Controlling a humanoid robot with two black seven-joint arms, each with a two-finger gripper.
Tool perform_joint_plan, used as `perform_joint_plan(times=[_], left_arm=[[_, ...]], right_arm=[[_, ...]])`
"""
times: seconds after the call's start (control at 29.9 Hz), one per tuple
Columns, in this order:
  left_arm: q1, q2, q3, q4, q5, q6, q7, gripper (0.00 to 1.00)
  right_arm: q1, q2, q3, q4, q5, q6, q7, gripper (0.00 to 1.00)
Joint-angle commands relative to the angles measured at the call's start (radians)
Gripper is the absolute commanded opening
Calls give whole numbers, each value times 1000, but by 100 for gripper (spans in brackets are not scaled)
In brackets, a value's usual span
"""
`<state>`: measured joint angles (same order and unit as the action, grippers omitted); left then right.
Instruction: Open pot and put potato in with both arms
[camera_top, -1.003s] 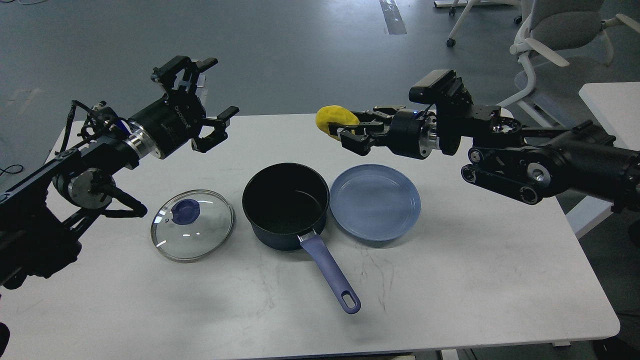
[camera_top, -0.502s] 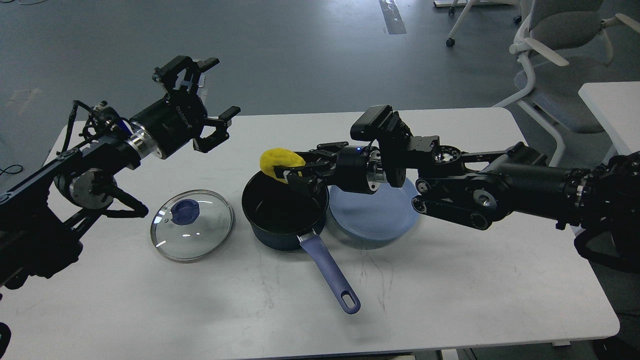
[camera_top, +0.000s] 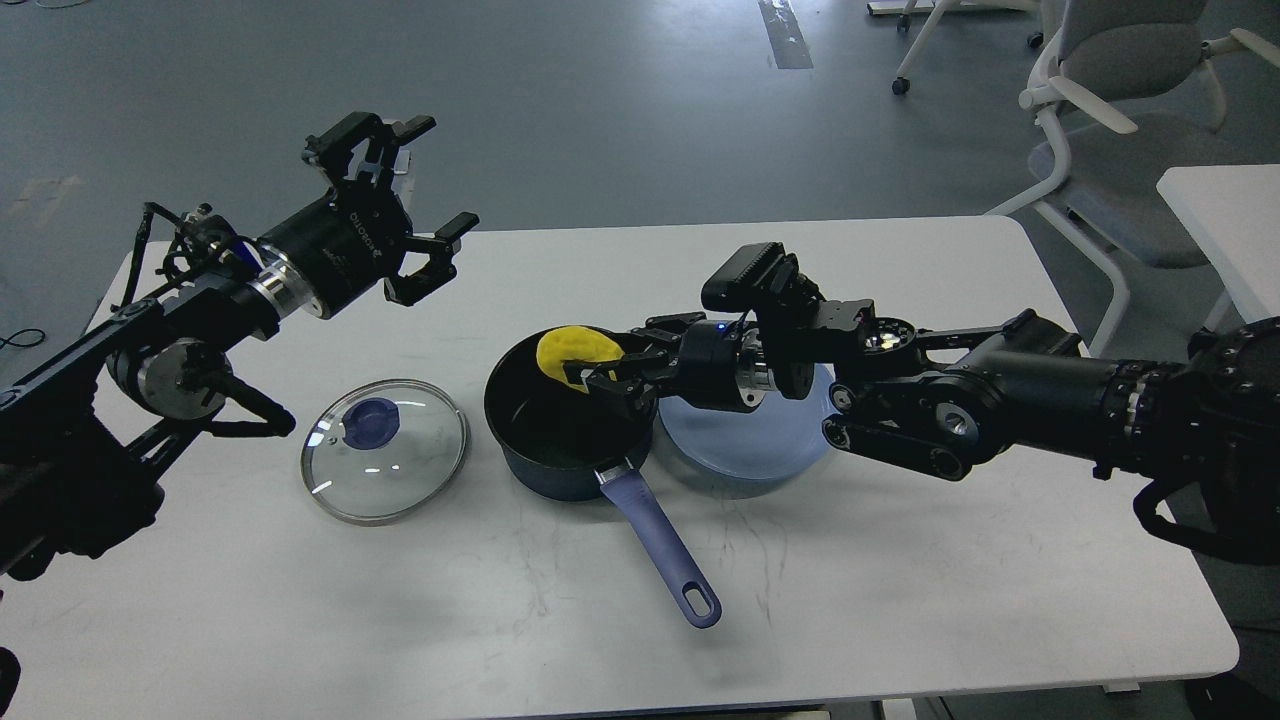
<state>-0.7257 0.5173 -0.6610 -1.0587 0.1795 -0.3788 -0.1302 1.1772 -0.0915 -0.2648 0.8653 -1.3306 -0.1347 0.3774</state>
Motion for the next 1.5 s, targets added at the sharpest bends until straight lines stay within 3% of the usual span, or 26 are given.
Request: perform_joint_plan(times=[0.0, 0.4, 0.7, 0.9, 1.47], left_arm=[[0, 3, -2, 0, 0, 0, 0, 98], [2, -2, -9, 0, -2, 1, 0, 98], [61, -37, -97, 5, -5, 6, 0, 98], [94, -39, -118, 3, -3, 6, 0, 98], [123, -62, -131, 5, -2, 14, 0, 98]], right_arm=[[-8, 29, 12, -22, 20, -2, -3, 100], [-10, -17, 286, -19, 401, 13, -18, 100], [-51, -53, 583, -22, 1175, 164, -204, 100], [-116, -54, 705, -17, 1306, 170, -294, 100], [-169, -53, 756, -20, 1303, 173, -270, 100]])
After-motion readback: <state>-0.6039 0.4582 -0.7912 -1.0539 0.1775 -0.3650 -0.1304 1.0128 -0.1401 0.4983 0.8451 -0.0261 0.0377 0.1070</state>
